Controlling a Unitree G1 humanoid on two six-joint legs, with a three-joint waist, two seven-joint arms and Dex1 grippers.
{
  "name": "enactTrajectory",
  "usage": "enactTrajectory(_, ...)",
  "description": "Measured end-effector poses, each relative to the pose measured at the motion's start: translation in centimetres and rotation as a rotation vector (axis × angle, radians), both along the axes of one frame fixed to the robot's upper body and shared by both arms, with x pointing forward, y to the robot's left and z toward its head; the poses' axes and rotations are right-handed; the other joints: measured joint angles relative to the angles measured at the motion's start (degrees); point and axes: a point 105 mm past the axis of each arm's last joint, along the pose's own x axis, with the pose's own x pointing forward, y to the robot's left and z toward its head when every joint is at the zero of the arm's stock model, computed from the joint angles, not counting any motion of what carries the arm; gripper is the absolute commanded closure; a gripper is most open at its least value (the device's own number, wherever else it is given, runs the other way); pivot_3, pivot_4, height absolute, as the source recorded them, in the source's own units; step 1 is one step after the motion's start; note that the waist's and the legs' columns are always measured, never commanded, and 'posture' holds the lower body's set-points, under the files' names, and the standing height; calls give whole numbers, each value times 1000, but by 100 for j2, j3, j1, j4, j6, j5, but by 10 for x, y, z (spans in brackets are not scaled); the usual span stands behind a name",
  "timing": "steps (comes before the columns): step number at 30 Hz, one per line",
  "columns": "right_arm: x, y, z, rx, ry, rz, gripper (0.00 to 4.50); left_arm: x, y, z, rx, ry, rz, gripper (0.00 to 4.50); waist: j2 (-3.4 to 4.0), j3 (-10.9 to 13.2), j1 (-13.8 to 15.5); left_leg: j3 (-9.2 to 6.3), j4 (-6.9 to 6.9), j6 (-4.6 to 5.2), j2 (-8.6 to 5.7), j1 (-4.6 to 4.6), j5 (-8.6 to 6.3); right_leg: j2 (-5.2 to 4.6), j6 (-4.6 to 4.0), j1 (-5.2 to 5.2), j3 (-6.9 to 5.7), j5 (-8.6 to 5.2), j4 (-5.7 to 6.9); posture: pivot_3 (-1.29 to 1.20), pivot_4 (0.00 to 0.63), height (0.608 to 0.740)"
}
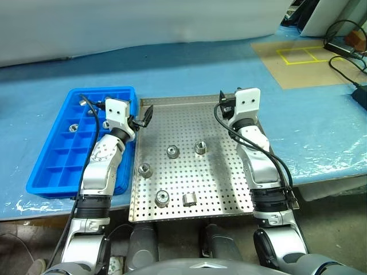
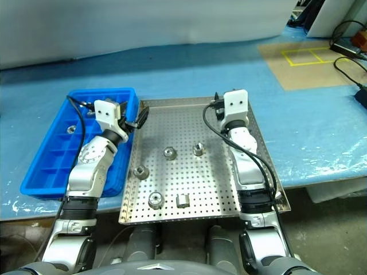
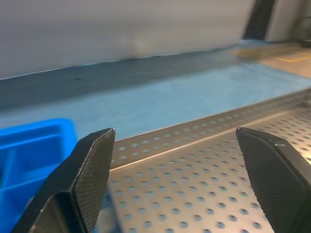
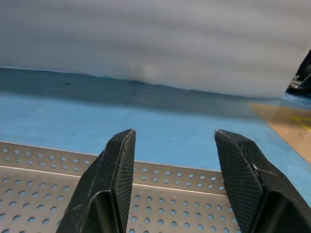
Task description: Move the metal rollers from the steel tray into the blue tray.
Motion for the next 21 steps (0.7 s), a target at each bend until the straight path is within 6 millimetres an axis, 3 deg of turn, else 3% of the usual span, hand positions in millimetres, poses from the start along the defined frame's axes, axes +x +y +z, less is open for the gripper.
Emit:
enactTrajectory(8, -11, 13, -7, -88, 125, 349, 1824, -18, -6, 7, 82, 55, -351, 229, 0, 0, -37, 2, 6, 1, 2, 5, 0, 2, -2, 3, 3, 0, 7, -105, 150, 740)
enactTrajectory(14, -26, 20, -12, -179, 207, 570, 1824, -30, -38, 2, 267, 78, -628, 229, 0, 0, -25, 5, 15, 7, 2, 7, -1, -3, -5, 10, 3, -1, 7, -129, 150, 740)
enactTrajectory(21, -44, 22, -10, -237, 228, 721, 1824, -21, -52, -7, 470, 65, -771, 229, 0, 0, -50, 9, 16, 16, 3, 10, 1, -1, -7, 11, 8, 0, 8, -167, 150, 740)
